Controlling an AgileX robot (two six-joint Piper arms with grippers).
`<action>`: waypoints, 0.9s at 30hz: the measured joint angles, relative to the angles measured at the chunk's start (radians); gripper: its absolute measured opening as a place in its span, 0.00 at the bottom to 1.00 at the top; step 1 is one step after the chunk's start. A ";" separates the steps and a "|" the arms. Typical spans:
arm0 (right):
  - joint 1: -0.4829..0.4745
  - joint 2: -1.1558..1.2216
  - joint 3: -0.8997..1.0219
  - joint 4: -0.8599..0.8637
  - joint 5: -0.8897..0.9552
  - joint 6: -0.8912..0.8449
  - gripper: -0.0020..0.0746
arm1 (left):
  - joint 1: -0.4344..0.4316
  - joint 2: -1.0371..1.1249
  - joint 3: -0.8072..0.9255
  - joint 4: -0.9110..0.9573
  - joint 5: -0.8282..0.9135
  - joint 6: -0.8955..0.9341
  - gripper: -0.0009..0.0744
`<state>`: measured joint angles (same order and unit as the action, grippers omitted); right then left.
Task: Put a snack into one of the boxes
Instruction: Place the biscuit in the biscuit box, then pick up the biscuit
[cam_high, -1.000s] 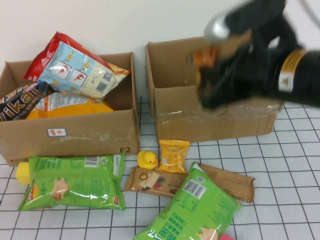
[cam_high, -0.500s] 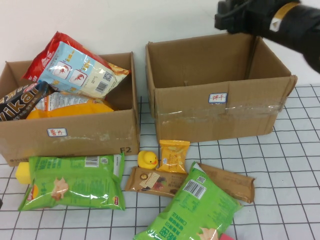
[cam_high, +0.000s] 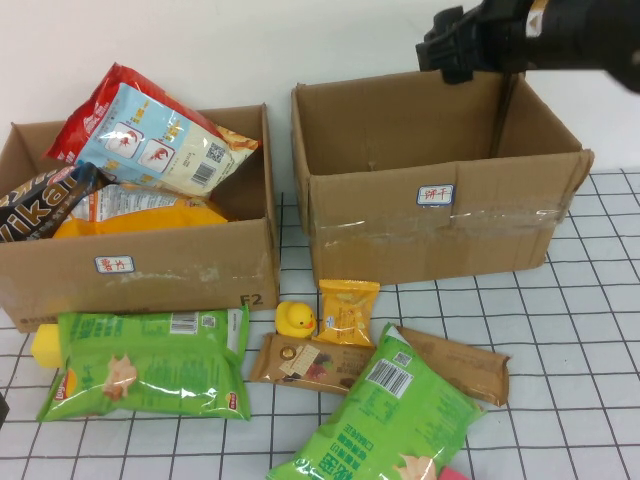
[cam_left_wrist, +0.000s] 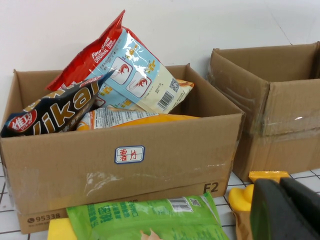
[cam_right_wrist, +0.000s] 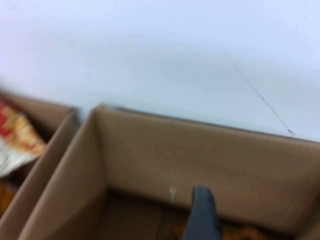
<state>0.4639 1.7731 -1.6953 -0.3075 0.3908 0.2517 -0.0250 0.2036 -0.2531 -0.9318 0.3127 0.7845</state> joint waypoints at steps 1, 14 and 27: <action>0.014 -0.025 -0.003 0.002 0.045 -0.024 0.65 | 0.000 0.000 0.000 0.000 0.000 0.000 0.01; 0.054 -0.119 -0.011 0.587 0.676 -0.880 0.18 | 0.000 0.000 0.000 -0.004 0.000 0.000 0.01; 0.174 0.144 -0.011 0.724 0.641 -1.269 0.71 | 0.000 0.000 0.000 -0.010 0.002 0.000 0.01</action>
<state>0.6380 1.9175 -1.7062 0.4166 1.0322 -1.0169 -0.0250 0.2036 -0.2531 -0.9418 0.3147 0.7845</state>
